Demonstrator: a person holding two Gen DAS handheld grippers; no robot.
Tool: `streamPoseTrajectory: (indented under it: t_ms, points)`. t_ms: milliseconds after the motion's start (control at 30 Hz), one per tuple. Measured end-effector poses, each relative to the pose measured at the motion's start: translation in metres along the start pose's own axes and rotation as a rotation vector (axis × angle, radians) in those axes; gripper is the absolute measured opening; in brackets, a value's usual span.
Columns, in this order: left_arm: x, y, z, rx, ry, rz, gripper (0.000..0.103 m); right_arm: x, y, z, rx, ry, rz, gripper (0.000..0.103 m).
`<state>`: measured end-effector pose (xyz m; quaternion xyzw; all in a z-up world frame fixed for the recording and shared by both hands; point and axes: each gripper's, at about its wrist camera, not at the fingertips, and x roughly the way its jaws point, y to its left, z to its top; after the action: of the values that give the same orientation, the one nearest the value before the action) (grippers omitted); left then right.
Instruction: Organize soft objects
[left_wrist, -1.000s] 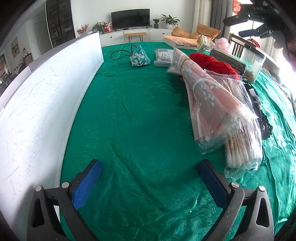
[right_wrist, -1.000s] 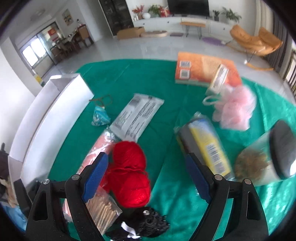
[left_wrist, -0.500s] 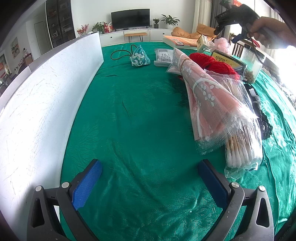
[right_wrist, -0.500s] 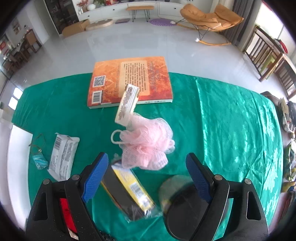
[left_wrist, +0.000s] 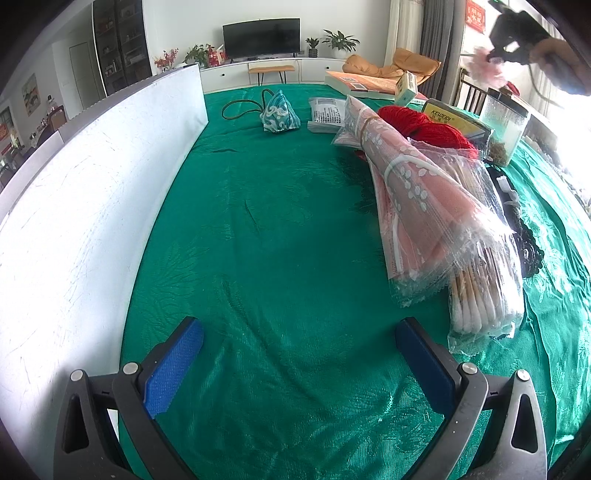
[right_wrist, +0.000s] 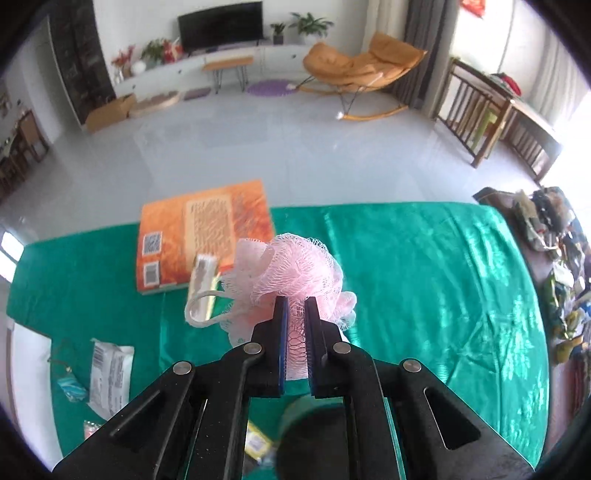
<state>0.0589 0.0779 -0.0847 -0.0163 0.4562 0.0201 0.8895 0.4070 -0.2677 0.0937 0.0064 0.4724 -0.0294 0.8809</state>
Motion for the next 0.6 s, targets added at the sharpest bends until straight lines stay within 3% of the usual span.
streamPoseTrajectory:
  t_ms: [100,267,300,367,400,433,500,600]
  points:
    - [0.000,0.000,0.000,0.000,0.000,0.000,0.103,-0.015,-0.062,-0.022,0.109,0.003,-0.015,0.010]
    - [0.000,0.000,0.000,0.000,0.000,0.000,0.103,0.014,-0.122,-0.107,0.236,0.132,0.070,0.012]
    - [0.000,0.000,0.000,0.000,0.000,0.000,0.103,0.019,-0.127,-0.125,0.262,0.151,0.116,0.016]
    - [0.000,0.000,0.000,-0.001,0.000,0.000,0.103,0.024,-0.135,-0.160,0.329,0.132,0.221,0.040]
    - [0.000,0.000,0.000,-0.001,0.000,0.000,0.103,0.017,-0.137,-0.174,0.347,0.092,0.243,0.066]
    - [0.000,0.000,0.000,-0.001,0.000,0.000,0.103,0.008,-0.137,-0.187,0.355,0.045,0.242,0.072]
    - [0.000,0.000,0.000,-0.001,0.000,0.000,0.103,-0.009,-0.137,-0.215,0.355,-0.022,0.249,0.072]
    - [0.000,0.000,0.000,-0.003,-0.001,0.001,0.103,-0.028,-0.124,-0.260,0.316,-0.067,0.153,0.072]
